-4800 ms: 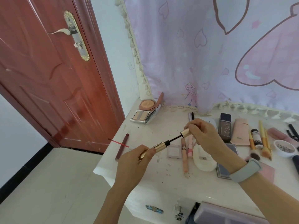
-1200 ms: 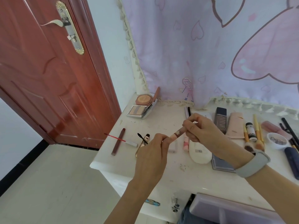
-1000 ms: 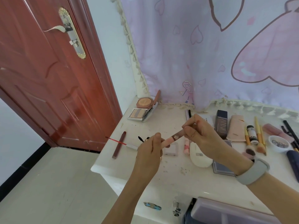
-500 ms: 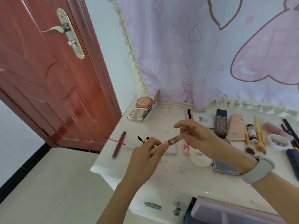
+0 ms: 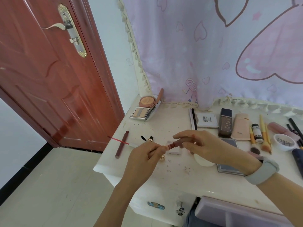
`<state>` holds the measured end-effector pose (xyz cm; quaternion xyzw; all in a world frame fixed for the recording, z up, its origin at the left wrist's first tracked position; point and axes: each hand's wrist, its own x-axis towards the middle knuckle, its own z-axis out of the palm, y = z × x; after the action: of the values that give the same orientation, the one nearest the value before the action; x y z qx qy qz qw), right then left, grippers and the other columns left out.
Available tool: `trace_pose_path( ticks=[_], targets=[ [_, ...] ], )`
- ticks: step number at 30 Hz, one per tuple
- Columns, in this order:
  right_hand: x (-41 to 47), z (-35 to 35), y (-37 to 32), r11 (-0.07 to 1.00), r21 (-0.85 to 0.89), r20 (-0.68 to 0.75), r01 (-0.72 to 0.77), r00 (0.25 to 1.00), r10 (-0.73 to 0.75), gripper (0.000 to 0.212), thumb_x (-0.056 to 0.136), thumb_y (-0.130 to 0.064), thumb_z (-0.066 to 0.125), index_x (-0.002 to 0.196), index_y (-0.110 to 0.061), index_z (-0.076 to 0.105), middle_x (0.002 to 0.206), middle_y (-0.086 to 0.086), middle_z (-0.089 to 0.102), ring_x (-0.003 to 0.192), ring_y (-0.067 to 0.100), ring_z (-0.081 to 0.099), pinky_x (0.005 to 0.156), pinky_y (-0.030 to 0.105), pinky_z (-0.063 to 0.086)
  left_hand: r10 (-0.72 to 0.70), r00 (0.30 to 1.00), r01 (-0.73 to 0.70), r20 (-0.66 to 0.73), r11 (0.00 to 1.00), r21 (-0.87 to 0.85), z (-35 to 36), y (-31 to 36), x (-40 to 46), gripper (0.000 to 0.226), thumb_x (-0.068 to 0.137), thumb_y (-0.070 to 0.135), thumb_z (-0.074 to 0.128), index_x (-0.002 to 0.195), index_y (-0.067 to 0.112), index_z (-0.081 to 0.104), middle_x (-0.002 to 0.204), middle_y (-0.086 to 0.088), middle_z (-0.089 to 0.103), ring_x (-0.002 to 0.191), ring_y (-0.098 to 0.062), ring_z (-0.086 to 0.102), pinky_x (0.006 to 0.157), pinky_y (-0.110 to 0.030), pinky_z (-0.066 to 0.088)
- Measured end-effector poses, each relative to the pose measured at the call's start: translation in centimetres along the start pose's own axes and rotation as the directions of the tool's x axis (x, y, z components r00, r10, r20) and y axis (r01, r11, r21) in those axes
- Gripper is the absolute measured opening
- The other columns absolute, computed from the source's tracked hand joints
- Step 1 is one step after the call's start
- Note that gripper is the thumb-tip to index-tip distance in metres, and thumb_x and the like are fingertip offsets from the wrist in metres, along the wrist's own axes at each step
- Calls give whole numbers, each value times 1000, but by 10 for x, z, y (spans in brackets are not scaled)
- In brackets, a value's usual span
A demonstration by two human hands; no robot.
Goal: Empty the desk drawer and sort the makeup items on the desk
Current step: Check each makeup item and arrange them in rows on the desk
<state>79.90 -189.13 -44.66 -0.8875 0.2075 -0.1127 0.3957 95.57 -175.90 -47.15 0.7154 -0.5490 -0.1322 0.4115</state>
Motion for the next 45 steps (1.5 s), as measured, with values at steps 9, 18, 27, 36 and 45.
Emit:
trace_pose_path(
  ticks=[9, 18, 27, 36, 45],
  targets=[
    [5, -10, 1, 879, -474, -73, 44, 993, -89, 28, 95, -23, 45, 120, -20, 58, 101, -10, 37, 93, 9, 41, 81, 18, 36, 10, 987, -30, 159, 992, 123, -30, -11, 11, 17, 90, 36, 51, 74, 36, 57, 61, 5, 55, 57, -6, 48, 53, -19, 35],
    [52, -19, 1, 990, 110, -500, -87, 856, 131, 21, 89, -12, 56, 109, -13, 63, 95, -2, 58, 66, 5, 46, 63, 9, 38, -128, 988, 105, -86, 967, -230, -97, -25, 60, 23, 94, 13, 49, 77, 2, 60, 68, 0, 67, 84, 7, 62, 77, -1, 39],
    [127, 48, -8, 979, -42, -343, -200, 923, 174, 16, 87, -32, 55, 94, -21, 66, 92, -5, 62, 81, 14, 52, 74, 26, 41, -218, 972, 226, 93, 969, -97, -77, -75, 120, 11, 85, 14, 63, 82, 6, 69, 82, -6, 73, 71, -9, 51, 67, -22, 44],
    [145, 72, -1, 921, -252, -297, -297, 930, 218, 26, 93, -36, 44, 106, -22, 62, 104, -1, 65, 97, 22, 59, 78, 30, 45, -247, 955, 244, 162, 969, 39, -66, -95, 130, 4, 81, 16, 69, 83, 20, 70, 80, 8, 71, 83, -3, 64, 82, -15, 45],
    [148, 76, -1, 925, -236, -295, -298, 929, 224, 25, 93, -34, 44, 106, -21, 61, 103, -1, 64, 97, 20, 57, 76, 29, 43, -227, 953, 214, 199, 973, 85, -67, -90, 130, 6, 82, 17, 68, 84, 22, 68, 81, 12, 68, 79, 3, 60, 72, -11, 40]
  ],
)
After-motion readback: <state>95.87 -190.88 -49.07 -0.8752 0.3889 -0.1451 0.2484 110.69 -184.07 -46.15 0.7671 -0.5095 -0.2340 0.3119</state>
